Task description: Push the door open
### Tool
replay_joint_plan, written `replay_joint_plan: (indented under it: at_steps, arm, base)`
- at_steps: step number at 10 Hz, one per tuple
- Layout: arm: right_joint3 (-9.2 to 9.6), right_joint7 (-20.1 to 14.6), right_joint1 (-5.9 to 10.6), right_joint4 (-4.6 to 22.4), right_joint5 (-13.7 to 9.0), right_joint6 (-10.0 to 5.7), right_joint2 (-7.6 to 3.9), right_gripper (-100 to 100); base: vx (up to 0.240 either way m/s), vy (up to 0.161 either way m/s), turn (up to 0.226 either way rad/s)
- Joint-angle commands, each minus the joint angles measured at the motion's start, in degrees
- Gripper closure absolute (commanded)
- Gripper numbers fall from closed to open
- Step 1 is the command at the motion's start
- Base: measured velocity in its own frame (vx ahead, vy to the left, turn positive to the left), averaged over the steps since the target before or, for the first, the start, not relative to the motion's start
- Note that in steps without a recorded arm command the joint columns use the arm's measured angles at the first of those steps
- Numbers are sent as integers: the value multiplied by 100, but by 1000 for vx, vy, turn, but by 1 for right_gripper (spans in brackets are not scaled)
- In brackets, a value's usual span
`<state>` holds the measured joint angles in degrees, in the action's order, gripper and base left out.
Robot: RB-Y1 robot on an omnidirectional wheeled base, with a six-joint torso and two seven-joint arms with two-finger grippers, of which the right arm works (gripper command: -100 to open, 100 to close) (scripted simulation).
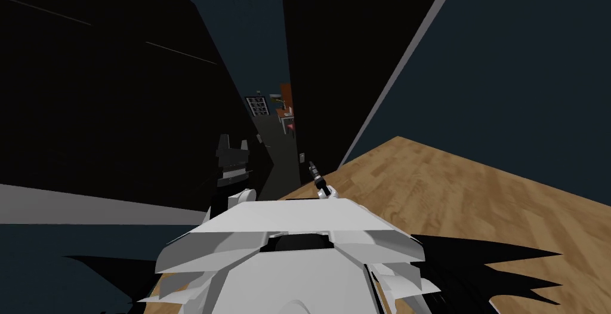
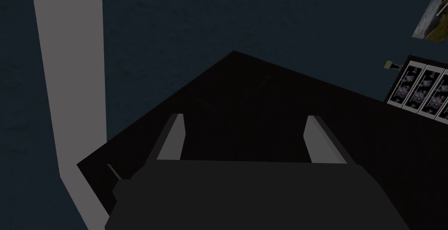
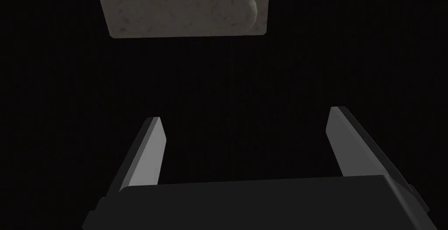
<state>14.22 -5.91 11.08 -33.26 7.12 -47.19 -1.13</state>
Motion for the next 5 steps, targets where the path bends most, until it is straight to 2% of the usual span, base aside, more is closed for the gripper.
replay_joint_plan:
  at_steps: [1, 3, 5]
  arm:
    - [-6, -2, -43, -70, -3, 28, -27, -100]
    - [-27, 11, -48, -53, -15, 9, 17, -100]
    - [-50, 25, -53, -36, -28, -11, 133, -100]
  base:
    - [202, 86, 28]
    - [181, 75, 24]
    - [194, 80, 31]
